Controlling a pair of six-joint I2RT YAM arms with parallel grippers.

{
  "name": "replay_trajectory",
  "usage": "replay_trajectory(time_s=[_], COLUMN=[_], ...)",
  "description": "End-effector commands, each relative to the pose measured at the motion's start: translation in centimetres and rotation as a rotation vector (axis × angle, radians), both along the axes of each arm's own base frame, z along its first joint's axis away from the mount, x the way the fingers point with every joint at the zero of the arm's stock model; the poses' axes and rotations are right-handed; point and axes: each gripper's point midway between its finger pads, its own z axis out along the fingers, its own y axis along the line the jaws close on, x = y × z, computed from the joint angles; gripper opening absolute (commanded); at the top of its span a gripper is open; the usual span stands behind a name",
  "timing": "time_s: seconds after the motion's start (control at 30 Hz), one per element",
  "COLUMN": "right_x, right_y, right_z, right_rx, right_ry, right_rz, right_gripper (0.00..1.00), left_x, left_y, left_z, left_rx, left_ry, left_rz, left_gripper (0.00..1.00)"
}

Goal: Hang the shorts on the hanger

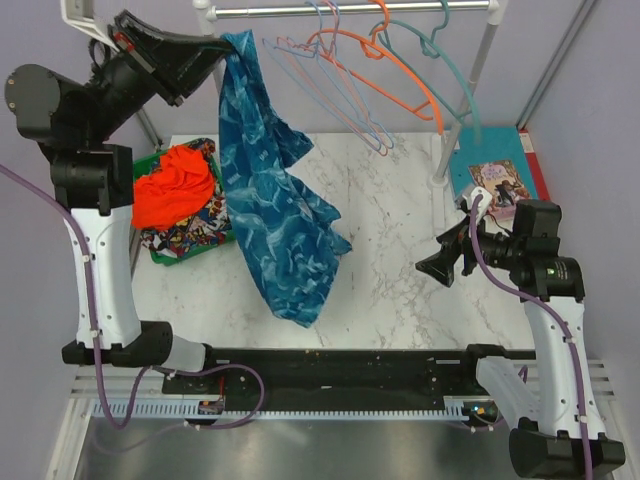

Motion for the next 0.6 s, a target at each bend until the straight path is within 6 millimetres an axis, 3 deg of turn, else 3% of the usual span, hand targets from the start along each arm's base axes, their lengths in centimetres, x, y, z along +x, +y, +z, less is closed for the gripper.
replay_trajectory(time_s=[0.0, 0.03, 0.1, 0.13, 0.17, 0.23, 0.27, 0.3, 0.4, 0.43, 0.5, 0.57], right_x=[0.1, 0.1, 0.0, 0.0, 0.0, 0.0, -0.1, 0.0, 0.0, 0.1, 0.3, 0.4], right_y=[-0.1, -0.2, -0.3, -0.4, -0.4, -0.6, -0.6, -0.7, -0.8, -0.8, -0.7, -0.6], right_z=[1.5, 1.4, 1.2, 1.1, 1.0, 0.6, 0.2, 0.0, -0.7, -0.8, -1.4, -1.7], right_rx=[-0.017, -0.021, -0.029, -0.035, -0.04, -0.052, -0.057, -0.064, -0.071, -0.071, -0.065, -0.057], right_ry=[-0.08, -0.08, -0.082, -0.079, -0.079, -0.071, -0.059, -0.056, -0.036, -0.028, -0.002, 0.018], right_rz=[0.012, 0.009, 0.006, 0.001, 0.001, -0.005, -0.002, -0.001, 0.001, 0.002, 0.008, 0.021], right_gripper=[0.98, 0.98, 0.98, 0.98, 0.98, 0.98, 0.98, 0.98, 0.98, 0.98, 0.98, 0.97], left_x=[-0.1, 1.8, 2.1, 4.0, 4.5, 5.7, 6.2, 6.3, 6.7, 6.5, 6.2, 6.2], left_y=[-0.1, 0.1, 1.4, 3.4, 4.4, 6.6, 8.4, 9.3, 11.6, 12.3, 13.2, 13.6], left_z=[-4.9, -8.3, -11.3, -14.6, -16.4, -22.3, -24.2, -27.0, -32.6, -35.5, -39.1, -41.0], left_rx=[0.069, 0.104, 0.125, 0.16, 0.182, 0.28, 0.312, 0.348, 0.577, 0.661, 0.757, 0.806], left_ry=[0.063, 0.114, 0.196, 0.254, 0.289, 0.387, 0.416, 0.491, 0.457, 0.495, 0.554, 0.596], left_rz=[0.002, 0.031, 0.089, 0.15, 0.182, 0.223, 0.257, 0.252, 0.265, 0.258, 0.237, 0.226], left_gripper=[0.02, 0.02, 0.02, 0.02, 0.02, 0.02, 0.02, 0.02, 0.02, 0.02, 0.02, 0.02])
